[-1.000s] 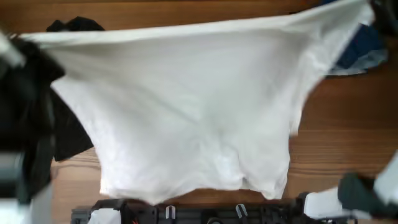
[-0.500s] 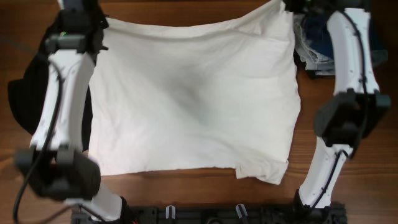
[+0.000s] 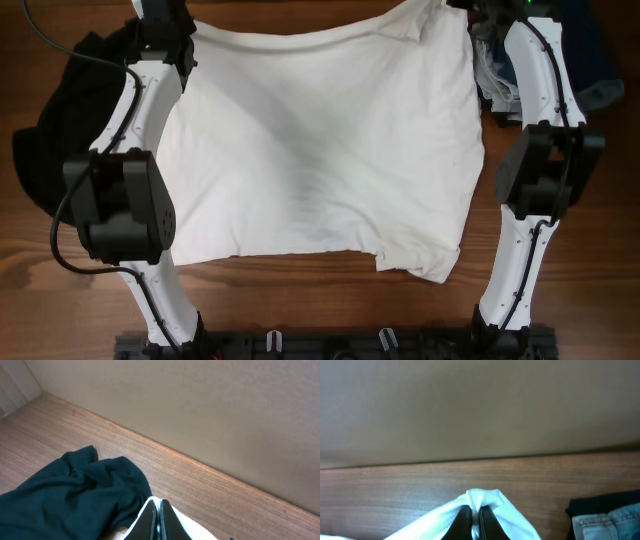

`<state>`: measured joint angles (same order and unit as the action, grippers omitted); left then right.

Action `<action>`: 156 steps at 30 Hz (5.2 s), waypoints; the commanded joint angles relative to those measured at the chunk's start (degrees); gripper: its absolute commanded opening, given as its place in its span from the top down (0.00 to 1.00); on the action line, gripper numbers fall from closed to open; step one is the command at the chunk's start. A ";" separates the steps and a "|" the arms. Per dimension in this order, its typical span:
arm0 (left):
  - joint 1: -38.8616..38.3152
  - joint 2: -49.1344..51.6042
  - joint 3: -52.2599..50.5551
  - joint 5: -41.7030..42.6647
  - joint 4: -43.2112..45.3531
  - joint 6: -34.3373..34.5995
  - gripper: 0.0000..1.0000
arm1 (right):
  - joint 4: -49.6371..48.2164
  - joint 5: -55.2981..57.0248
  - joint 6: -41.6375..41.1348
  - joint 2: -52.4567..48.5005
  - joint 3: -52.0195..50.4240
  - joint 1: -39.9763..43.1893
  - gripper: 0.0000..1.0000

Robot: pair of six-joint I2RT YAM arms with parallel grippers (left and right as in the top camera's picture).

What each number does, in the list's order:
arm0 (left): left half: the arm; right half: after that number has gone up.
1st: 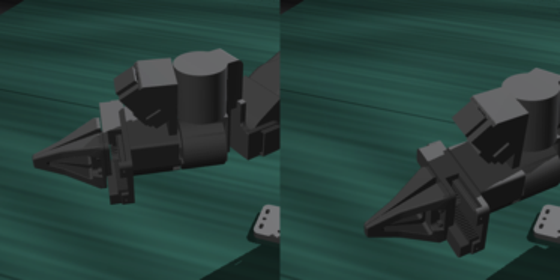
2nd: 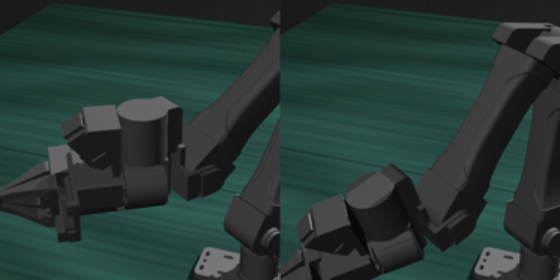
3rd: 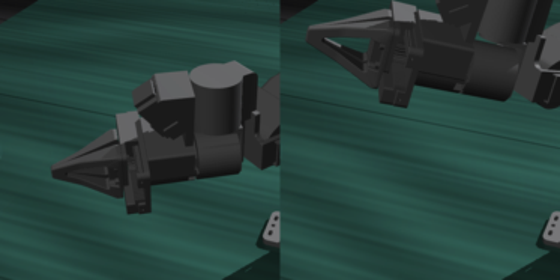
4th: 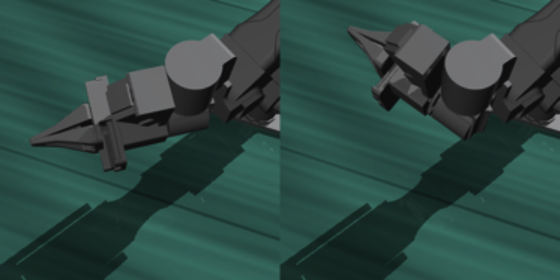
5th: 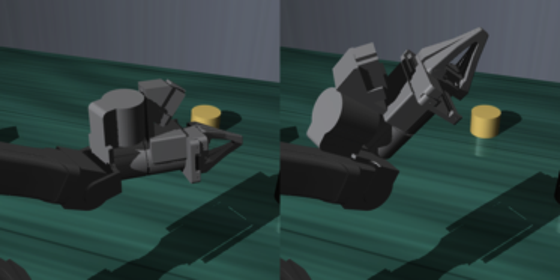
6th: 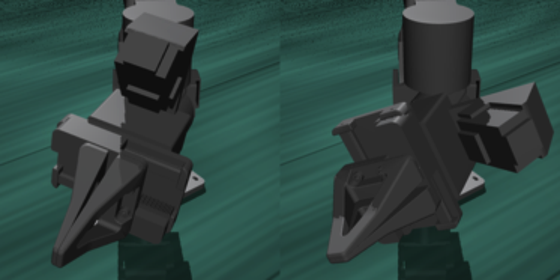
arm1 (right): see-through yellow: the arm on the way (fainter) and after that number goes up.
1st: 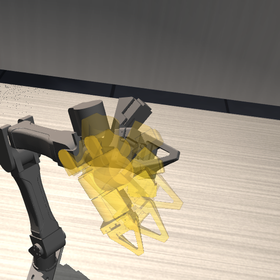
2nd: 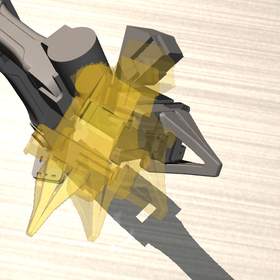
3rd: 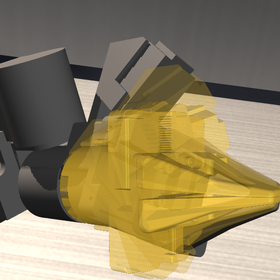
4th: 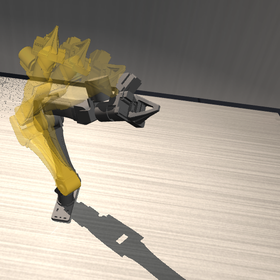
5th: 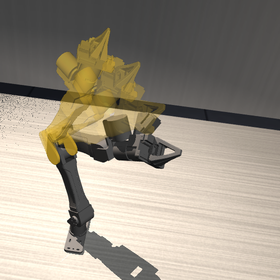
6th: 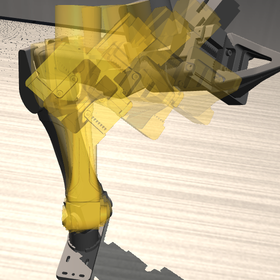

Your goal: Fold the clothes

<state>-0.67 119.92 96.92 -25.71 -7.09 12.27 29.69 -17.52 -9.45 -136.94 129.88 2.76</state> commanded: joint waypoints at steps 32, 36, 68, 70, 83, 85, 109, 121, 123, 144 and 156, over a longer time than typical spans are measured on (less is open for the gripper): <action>4.20 -7.39 -0.72 6.88 -42.69 1.86 0.96 | 43.19 2.32 7.63 12.33 -13.92 1.31 0.96; 4.55 -7.30 -2.45 6.88 -43.78 1.86 0.96 | 42.05 2.78 7.65 12.31 -16.76 2.38 0.96; 4.55 -7.30 -3.34 15.87 -55.84 1.86 0.96 | 49.75 6.40 7.74 12.31 -16.98 5.73 0.96; 4.55 -7.30 -3.34 15.87 -55.93 1.86 0.96 | 50.60 7.67 7.15 12.31 -17.00 5.73 0.96; 4.55 -7.30 -3.34 15.87 -56.46 1.86 0.34 | 50.47 9.94 6.32 12.31 -21.27 5.75 0.53; 4.55 -7.30 -3.34 15.87 -56.46 1.86 0.22 | 49.99 10.08 6.27 12.31 -21.27 5.73 0.42; 4.61 -7.30 -3.34 18.43 -50.51 1.84 0.07 | 20.28 12.07 8.17 6.91 -19.02 -3.41 0.59; 4.59 -7.30 -3.34 18.45 -50.53 1.86 0.06 | 18.51 15.21 7.89 6.73 -18.34 -3.30 0.59; 4.59 -7.30 -3.34 18.45 -50.53 1.86 0.06 | 18.21 15.65 7.85 8.11 -18.34 -3.23 0.58; 4.66 -7.30 -3.34 18.64 -50.99 1.86 0.03 | 15.37 16.22 7.34 6.10 -19.93 -3.17 0.78; 4.66 -7.30 -3.34 18.64 -50.97 1.86 0.02 | 17.97 15.96 9.01 5.99 -19.96 -2.03 0.64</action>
<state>3.73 112.86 93.91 -7.55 -57.89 14.06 47.31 -1.04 -1.32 -130.78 110.04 0.40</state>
